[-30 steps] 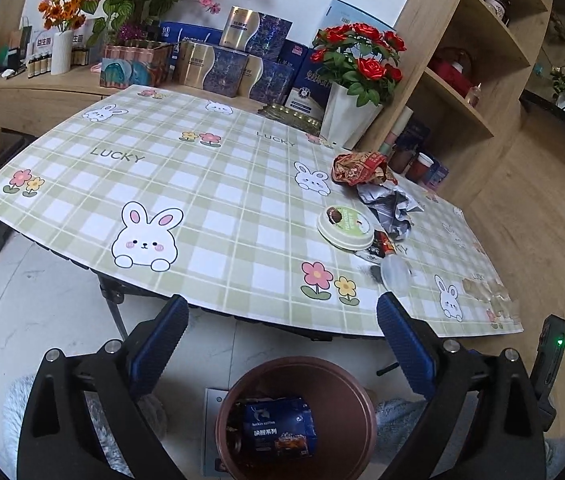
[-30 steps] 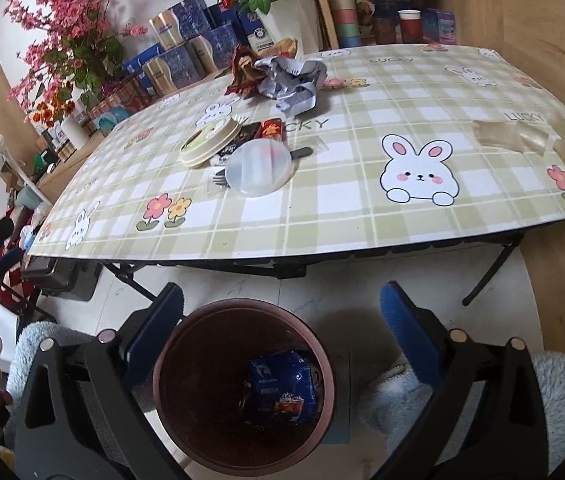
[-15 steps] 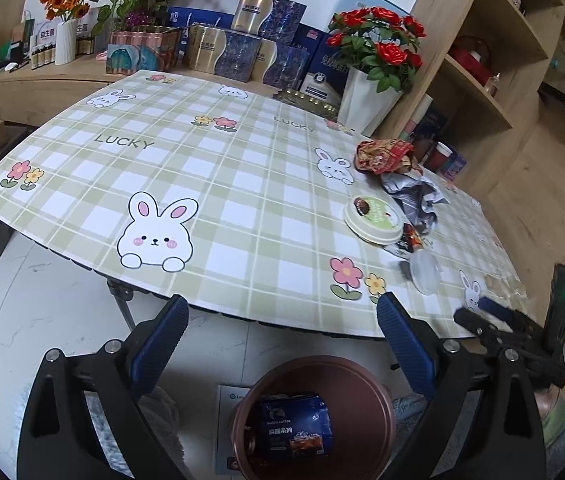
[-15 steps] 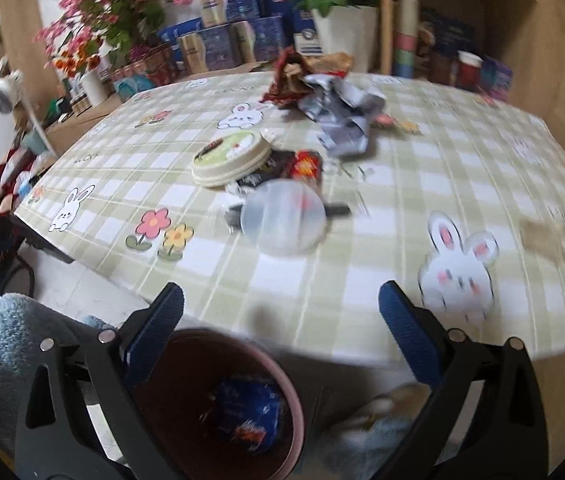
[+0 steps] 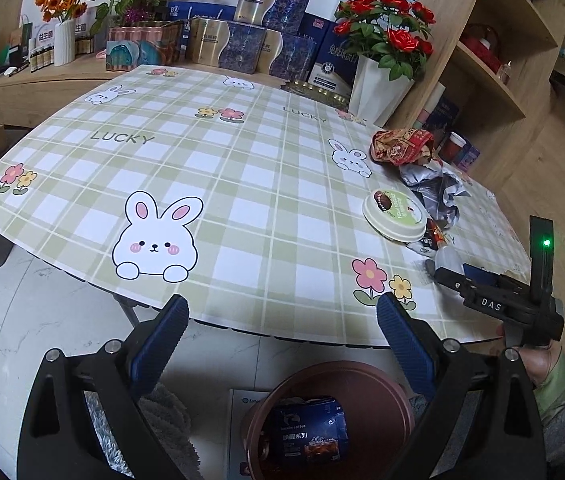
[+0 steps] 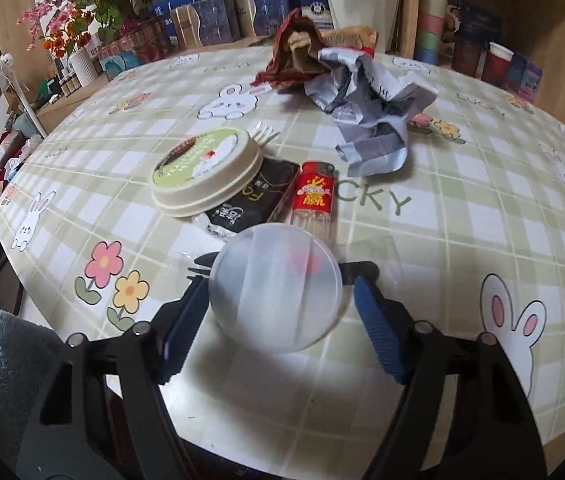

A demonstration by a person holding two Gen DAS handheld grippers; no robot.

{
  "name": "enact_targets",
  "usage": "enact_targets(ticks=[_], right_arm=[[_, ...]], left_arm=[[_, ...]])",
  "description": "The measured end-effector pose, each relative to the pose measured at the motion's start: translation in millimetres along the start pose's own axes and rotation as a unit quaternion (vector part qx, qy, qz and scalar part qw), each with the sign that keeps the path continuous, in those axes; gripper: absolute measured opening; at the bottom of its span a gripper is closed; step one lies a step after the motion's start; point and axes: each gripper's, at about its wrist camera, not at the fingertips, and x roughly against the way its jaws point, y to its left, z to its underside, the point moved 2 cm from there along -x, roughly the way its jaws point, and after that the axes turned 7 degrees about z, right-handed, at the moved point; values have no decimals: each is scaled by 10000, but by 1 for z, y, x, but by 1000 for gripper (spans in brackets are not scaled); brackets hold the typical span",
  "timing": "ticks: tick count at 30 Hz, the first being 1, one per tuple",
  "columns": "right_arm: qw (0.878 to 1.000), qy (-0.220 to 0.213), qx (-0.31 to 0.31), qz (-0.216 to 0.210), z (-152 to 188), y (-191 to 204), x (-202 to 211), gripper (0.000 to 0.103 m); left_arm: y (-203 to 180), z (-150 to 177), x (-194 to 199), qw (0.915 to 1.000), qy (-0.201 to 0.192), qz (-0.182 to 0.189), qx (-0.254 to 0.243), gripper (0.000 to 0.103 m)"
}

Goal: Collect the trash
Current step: 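Move both tools back over the table toward the remaining trash, then grasp the clear plastic lid with the right tool while the left tool grasps the green yogurt lid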

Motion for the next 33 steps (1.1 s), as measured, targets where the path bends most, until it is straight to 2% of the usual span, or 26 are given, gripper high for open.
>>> enact_targets(ticks=[3,6,8,11,15,19,29,33], right_arm=[[9999,-58,121,48,1,2,0,67],[9999,-140,57,40,1,-1,6,66],[9992,-399,-28,-62,-3,-5,18,66],[9977,-650,-129,-135,-8,-11,34,66],[9962,-817,-266,-165,-12,-21,47,66],[9954,-886,-344,-92,-10,-31,53,66],[9946,-881,-540,-77,-2,-50,49,66],[9941,-860,-649,-121,0,-54,44,66]], left_arm=[[-2,-1,-5,10000,52,40,-10,93],[-6,-1,-11,9999,123,88,-59,93],[-11,-3,-15,9996,204,122,-119,93],[-24,-9,-26,9983,362,267,-367,93],[-40,-24,-43,9968,471,503,-412,93],[-58,-42,-67,9948,533,752,-429,93],[-105,-73,-145,9898,839,887,-739,93],[-111,-76,-168,9897,902,946,-587,93]])
